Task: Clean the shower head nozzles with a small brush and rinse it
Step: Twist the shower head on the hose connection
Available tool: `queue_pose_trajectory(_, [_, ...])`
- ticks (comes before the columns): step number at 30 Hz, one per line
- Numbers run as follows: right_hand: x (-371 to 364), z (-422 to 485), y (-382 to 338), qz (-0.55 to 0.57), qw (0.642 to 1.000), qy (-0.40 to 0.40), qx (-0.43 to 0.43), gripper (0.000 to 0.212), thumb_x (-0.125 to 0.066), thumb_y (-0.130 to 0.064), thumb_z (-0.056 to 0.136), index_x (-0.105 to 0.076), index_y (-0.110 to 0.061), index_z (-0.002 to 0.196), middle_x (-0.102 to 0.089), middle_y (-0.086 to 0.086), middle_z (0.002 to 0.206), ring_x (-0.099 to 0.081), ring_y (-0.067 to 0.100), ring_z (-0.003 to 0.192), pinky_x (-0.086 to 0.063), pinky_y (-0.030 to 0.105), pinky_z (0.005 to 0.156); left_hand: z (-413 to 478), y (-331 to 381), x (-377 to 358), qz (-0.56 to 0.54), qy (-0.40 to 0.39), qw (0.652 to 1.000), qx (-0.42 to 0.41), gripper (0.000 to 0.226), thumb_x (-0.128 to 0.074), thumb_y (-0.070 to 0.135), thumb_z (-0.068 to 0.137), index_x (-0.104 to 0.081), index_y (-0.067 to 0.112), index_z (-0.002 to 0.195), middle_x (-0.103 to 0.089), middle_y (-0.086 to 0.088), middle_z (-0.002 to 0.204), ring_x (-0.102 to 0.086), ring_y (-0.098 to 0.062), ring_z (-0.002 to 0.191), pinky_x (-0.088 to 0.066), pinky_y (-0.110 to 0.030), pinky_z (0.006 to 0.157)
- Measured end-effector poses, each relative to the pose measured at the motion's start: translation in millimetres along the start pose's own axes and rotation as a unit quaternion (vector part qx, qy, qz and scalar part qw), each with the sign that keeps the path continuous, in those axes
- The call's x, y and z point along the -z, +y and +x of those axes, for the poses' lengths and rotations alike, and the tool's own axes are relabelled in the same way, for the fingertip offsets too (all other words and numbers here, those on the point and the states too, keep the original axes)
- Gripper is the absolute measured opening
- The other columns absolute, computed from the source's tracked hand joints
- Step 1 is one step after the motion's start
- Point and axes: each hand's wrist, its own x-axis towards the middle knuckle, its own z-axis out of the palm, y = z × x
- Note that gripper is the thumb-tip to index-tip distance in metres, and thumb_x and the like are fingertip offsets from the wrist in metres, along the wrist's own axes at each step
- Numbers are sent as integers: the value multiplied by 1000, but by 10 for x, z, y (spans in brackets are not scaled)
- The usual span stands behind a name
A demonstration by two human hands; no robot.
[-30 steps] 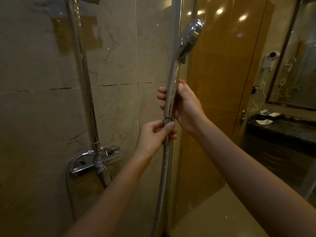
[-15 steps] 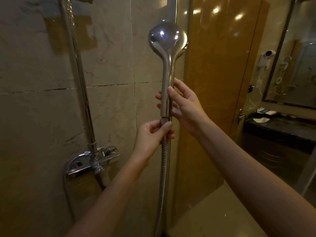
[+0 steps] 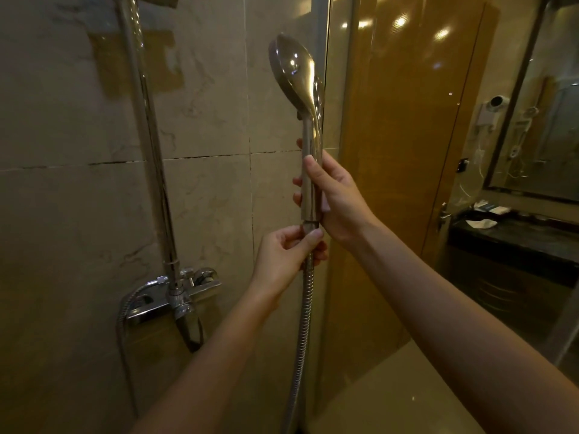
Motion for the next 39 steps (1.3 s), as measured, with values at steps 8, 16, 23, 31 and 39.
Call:
queue_pose_trajectory(8, [40, 17, 37, 95, 995, 35, -16, 39, -63, -19, 88, -49, -13, 123, -63, 7, 101, -64, 23, 99, -53, 40, 82, -8, 4, 56, 0, -9, 1000, -8, 9, -62, 22, 85, -70, 23, 88, -74, -3, 81, -71, -17, 77, -57, -23, 70])
queue_pose_trajectory(16, [-42, 47, 12, 108, 992, 36, -63, 44, -46, -42, 96, -47, -11, 127, -64, 5, 96, -67, 18, 89, -55, 32, 73, 14, 36, 71, 8, -14, 1000, -12, 12, -62, 22, 84, -68, 17, 94, -73, -1, 78, -71, -15, 75, -55, -20, 68])
queue_pose_trajectory(23, [-49, 58, -39, -49, 998, 42, -28, 26, -64, -26, 86, -63, -23, 112, -58, -4, 104, -56, 17, 104, -55, 30, 79, 17, 4, 72, 4, 16, 1000, 7, 10, -62, 19, 85, -68, 16, 92, -74, -1, 79, -71, -14, 73, -55, -19, 65])
queue_pose_trajectory(31, [-17, 74, -64, -100, 991, 82, -21, 56, -68, -29, 84, -49, -4, 130, -68, 11, 111, -70, 17, 98, -54, 37, 88, 7, 49, 89, -2, 12, 1000, -12, 10, -61, 18, 86, -68, 13, 92, -73, -1, 76, -70, -13, 71, -56, -20, 66])
queue_pose_trajectory(39, [-12, 94, -34, -2, 999, 12, -48, 40, -44, -37, 98, -56, -11, 125, -62, 2, 88, -62, 13, 80, -52, 29, 79, -14, 80, 81, 7, 0, 1000, -6, 12, -61, 21, 85, -67, 16, 95, -73, -1, 77, -70, -13, 73, -56, -20, 67])
